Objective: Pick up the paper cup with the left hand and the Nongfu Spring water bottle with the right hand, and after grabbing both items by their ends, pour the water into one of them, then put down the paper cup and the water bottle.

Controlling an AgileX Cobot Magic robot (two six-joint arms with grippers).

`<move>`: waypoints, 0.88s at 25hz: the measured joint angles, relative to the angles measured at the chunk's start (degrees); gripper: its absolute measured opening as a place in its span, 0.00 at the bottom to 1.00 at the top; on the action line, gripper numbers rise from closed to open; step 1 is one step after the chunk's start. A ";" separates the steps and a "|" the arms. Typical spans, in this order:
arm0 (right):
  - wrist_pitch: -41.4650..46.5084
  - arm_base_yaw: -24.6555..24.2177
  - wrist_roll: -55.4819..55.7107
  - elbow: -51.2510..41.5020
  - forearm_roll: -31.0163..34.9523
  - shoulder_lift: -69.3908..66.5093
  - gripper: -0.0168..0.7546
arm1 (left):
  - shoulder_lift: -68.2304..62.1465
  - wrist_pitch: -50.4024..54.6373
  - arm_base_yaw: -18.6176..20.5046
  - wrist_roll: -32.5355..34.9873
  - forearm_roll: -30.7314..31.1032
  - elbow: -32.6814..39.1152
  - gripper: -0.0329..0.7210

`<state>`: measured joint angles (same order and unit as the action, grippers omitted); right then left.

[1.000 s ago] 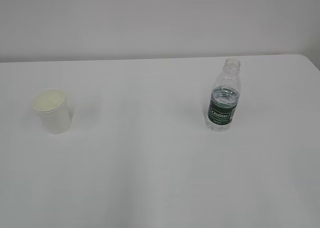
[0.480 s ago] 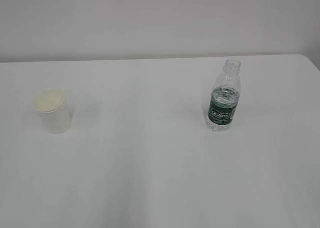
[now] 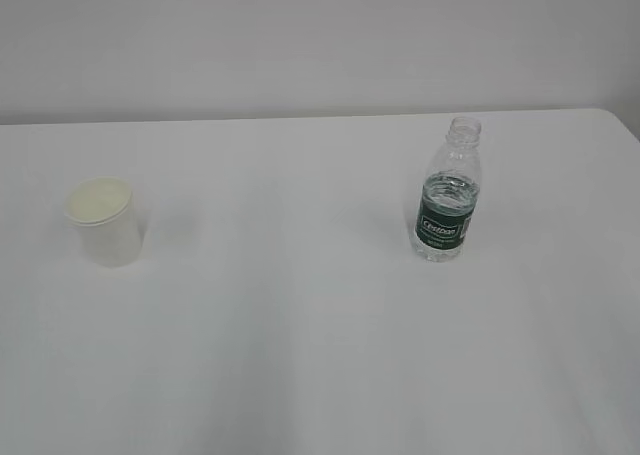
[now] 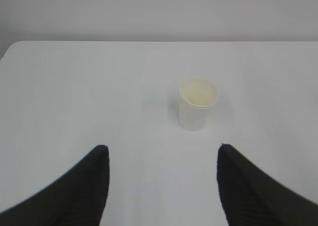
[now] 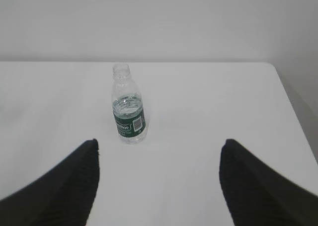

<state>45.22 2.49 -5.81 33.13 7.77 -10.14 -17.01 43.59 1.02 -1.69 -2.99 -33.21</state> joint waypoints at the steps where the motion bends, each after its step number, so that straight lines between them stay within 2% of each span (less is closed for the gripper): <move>1: -0.95 0.00 -0.08 0.00 0.12 -0.23 0.76 | -0.81 -0.44 0.00 0.03 0.00 0.00 0.69; 11: -9.08 0.00 -2.53 0.00 0.56 -2.54 0.76 | -5.33 -6.55 -0.60 0.26 0.00 0.00 0.67; 18: -17.15 0.00 -3.90 -0.20 0.56 -6.57 0.76 | -9.90 -23.90 -1.51 0.26 0.86 0.00 0.66; 22: -21.53 0.00 -3.94 -0.84 0.56 -8.81 0.76 | -13.63 -28.61 -1.51 0.26 0.96 0.00 0.66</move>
<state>23.69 2.49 -9.75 32.29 8.33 -18.94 -30.64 14.98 -0.48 -1.43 -2.03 -33.21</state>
